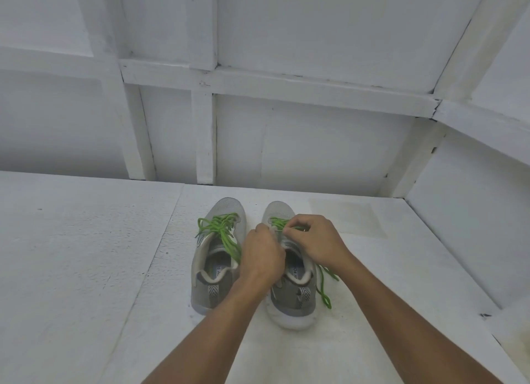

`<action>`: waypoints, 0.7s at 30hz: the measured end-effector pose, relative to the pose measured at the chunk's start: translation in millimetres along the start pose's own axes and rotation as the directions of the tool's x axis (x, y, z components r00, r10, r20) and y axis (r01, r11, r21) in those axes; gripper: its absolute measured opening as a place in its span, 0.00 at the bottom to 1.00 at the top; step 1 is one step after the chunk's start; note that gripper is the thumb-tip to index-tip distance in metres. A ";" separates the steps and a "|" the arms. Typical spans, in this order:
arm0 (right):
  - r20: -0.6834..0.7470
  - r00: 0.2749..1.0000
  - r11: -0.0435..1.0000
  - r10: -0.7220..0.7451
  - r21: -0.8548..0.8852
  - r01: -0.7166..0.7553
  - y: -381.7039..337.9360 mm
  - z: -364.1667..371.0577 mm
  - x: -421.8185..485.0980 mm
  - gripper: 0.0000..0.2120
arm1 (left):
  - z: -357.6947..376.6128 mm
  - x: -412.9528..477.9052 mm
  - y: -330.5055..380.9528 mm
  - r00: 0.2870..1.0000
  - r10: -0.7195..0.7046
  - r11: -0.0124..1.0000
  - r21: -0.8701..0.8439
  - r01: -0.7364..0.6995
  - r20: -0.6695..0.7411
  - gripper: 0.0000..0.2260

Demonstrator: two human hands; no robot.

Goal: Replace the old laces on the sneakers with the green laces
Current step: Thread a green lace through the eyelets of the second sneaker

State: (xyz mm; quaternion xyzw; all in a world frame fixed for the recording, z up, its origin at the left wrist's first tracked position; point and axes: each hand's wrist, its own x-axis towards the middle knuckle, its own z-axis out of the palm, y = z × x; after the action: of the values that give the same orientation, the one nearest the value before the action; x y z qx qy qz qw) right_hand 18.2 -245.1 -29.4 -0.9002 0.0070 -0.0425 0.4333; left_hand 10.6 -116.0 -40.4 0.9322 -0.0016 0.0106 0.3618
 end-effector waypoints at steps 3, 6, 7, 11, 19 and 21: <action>-0.015 1.000 1.000 -0.009 -0.024 0.008 0.1 1.0 0.1 0.04 | 4.7 2.7 -2.0 1.000 -0.024 0.998 -0.065 0.025 0.017 0.11; -0.022 1.000 1.000 -0.009 -0.030 0.008 0.1 0.8 -0.8 0.04 | 8.1 5.0 -3.4 0.998 -0.064 0.989 -0.131 0.066 0.019 0.11; -0.019 1.000 0.999 -0.009 -0.037 0.009 -0.3 1.3 -1.3 0.04 | 8.9 5.3 -4.2 0.997 -0.073 0.987 -0.144 0.075 0.018 0.11; -0.017 1.000 0.996 -0.024 -0.091 0.022 -1.2 3.7 -1.2 0.04 | 10.2 5.7 -4.8 0.996 -0.083 0.983 -0.166 0.084 0.016 0.11; -0.010 1.000 0.992 -0.013 -0.122 0.012 -3.4 4.6 0.6 0.03 | 10.8 5.8 -5.4 0.997 -0.077 0.983 -0.166 0.076 0.001 0.11; -0.010 1.000 0.992 -0.011 -0.127 0.010 -3.6 4.6 0.8 0.03 | 10.3 5.9 -5.4 0.997 -0.075 0.984 -0.162 0.074 -0.001 0.11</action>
State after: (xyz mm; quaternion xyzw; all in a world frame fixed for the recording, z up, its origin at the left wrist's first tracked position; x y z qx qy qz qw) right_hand 19.3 -239.3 -29.4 -0.9258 0.0071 -0.0489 0.3747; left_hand 16.7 -118.9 -51.5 0.8991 0.0337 0.0002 0.4365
